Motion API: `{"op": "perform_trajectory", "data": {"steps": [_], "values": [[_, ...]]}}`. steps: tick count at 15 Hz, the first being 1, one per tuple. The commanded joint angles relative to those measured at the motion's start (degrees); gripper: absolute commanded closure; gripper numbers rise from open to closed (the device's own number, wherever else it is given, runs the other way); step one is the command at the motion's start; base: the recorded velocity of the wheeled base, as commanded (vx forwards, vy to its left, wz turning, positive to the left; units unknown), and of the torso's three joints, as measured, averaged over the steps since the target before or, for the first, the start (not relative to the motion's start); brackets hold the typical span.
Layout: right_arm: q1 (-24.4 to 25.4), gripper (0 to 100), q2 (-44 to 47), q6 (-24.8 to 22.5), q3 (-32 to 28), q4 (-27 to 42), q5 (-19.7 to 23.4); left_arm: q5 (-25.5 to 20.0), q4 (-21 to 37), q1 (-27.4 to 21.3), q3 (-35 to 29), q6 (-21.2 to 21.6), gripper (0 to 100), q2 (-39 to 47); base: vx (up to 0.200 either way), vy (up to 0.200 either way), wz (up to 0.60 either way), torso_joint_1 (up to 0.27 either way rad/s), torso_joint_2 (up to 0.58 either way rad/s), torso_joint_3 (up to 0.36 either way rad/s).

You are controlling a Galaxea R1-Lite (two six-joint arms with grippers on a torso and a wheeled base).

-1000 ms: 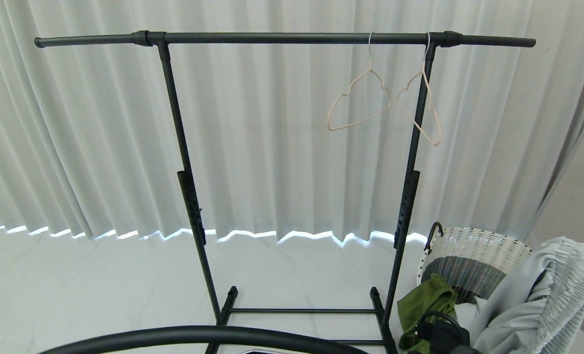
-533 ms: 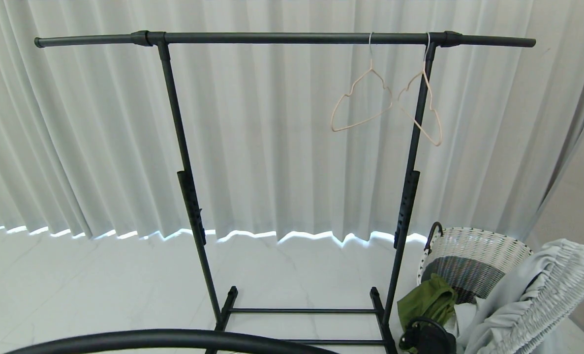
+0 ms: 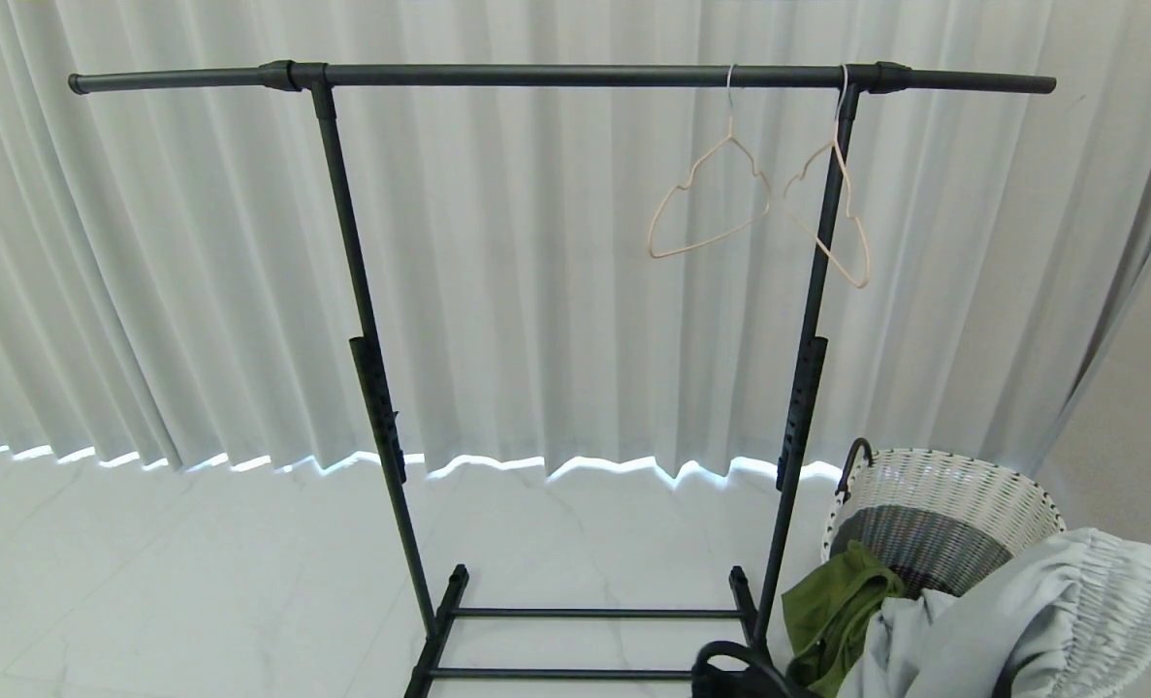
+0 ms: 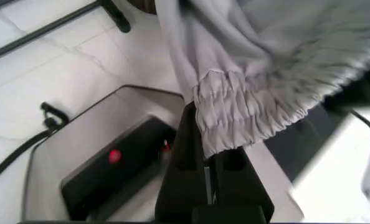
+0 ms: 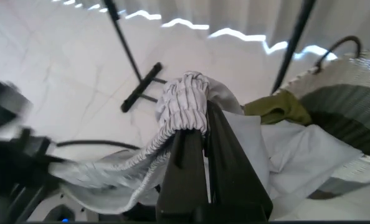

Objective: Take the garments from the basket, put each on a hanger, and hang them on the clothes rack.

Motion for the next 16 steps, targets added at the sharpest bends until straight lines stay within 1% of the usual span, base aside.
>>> {"op": "perform_trajectory", "data": {"steps": [1, 3, 4, 6, 7, 8, 10, 12, 14, 16], "values": [[3.99, 100, -1.02, -0.12, 0.84, -0.16, 0.52, -0.31, 10.07, -4.19, 4.87, 0.06, 100, -22.52, 0.000, 0.000, 0.00, 0.000, 0.00, 0.000], [9.97, 100, -0.58, -0.12, 0.84, -0.42, 0.69, -0.31, 11.39, -5.15, 4.78, 0.14, 100, -28.93, 0.000, 0.000, 0.00, 0.000, 0.00, 0.000], [13.48, 100, -0.14, -0.12, 0.93, -0.95, 0.69, -0.31, 13.06, -5.51, 4.52, 0.14, 100, -31.83, 0.000, 0.000, 0.00, 0.000, 0.00, 0.000], [16.38, 100, 1.71, -0.12, 0.93, -2.00, 0.69, -0.40, 16.57, -7.97, 4.43, 0.14, 100, -35.79, 0.000, 0.000, 0.00, 0.000, 0.00, 0.000], [16.73, 100, 3.03, -0.12, 1.02, -3.50, 0.60, -0.31, 16.84, -8.58, 4.52, 0.14, 100, -36.75, 0.000, 0.000, 0.00, 0.000, 0.00, 0.000], [16.73, 100, 4.52, -0.12, 1.28, -5.34, 0.60, 0.04, 16.75, -8.05, 4.43, 0.06, 100, -36.75, 0.000, 0.000, 0.00, 0.000, 0.00, 0.000], [16.82, 100, 7.16, -0.12, 2.42, -9.82, 0.60, 0.30, 16.75, -5.51, 4.43, 0.23, 100, -37.28, 0.000, 0.000, 0.00, 0.000, 0.00, 0.000], [16.82, 100, 10.58, -0.03, 2.78, -14.57, 0.52, 0.30, 16.75, -1.20, 4.52, 0.67, 100, -37.37, 0.000, 0.000, 0.00, 0.000, 0.00, 0.000], [16.82, 100, 13.57, 0.06, 2.78, -18.97, 0.52, 0.30, 16.75, 5.83, 4.61, 5.24, 100, -37.11, 0.000, 0.000, 0.00, 0.000, 0.00, 0.000], [16.82, 100, 16.30, 0.06, 2.86, -22.92, 0.52, 0.21, 17.10, 11.28, 4.61, 8.76, 100, -37.19, 0.000, 0.000, 0.00, 0.000, 0.00, 0.000]]}}
